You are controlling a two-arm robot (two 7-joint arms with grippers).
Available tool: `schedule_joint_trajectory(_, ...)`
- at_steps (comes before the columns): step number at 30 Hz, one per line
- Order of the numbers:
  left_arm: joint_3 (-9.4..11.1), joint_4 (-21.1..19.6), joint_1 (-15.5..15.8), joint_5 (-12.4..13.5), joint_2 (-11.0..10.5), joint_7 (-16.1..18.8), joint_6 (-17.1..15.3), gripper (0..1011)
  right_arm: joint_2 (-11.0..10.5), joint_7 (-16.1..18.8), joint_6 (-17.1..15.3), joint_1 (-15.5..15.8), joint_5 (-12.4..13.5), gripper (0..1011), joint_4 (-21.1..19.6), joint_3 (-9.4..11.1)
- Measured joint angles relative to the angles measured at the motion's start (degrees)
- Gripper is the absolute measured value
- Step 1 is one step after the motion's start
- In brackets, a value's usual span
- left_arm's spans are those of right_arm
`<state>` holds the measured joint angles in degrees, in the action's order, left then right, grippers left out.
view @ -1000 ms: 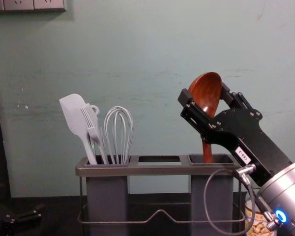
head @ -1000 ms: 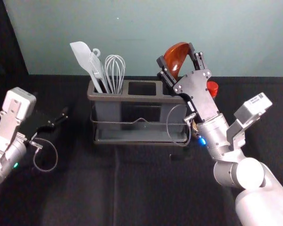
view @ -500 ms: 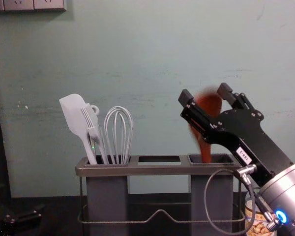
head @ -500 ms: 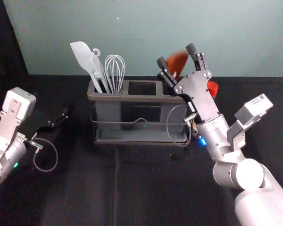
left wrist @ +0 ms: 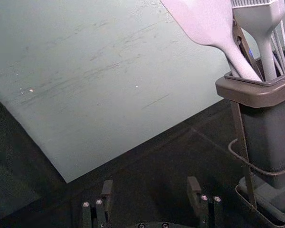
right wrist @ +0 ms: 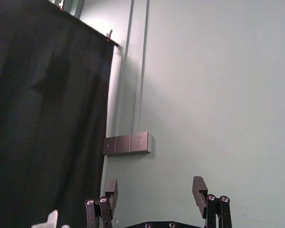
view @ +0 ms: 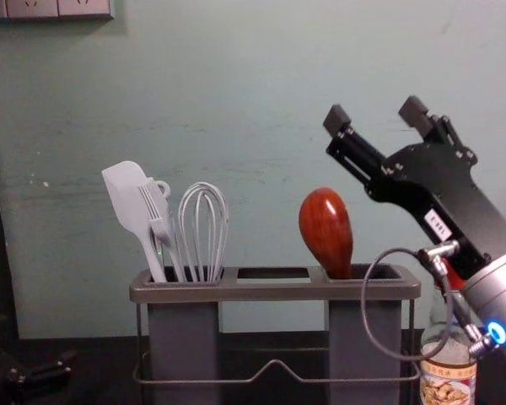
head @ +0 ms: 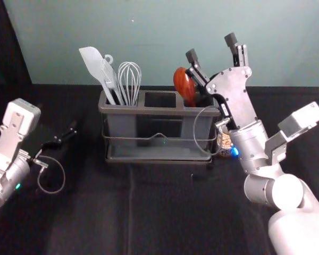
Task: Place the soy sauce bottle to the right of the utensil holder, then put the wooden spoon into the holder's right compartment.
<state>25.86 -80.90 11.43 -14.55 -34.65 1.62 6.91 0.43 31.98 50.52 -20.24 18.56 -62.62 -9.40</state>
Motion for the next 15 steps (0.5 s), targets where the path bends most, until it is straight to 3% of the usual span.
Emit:
schedule_joint_trajectory(9, 0.0, 0.0, 0.0, 0.0, 0.0, 0.0, 0.0, 1000, -0.7, -0.2, -0.62, 0.69, 0.07, 1004, -3.68, 0.34)
schedule_joint_trajectory(15, 0.0, 0.0, 0.0, 0.0, 0.0, 0.0, 0.0, 1000, -2.15, -2.68, -1.75, 2.0, -5.47, 1004, -7.48, 0.73)
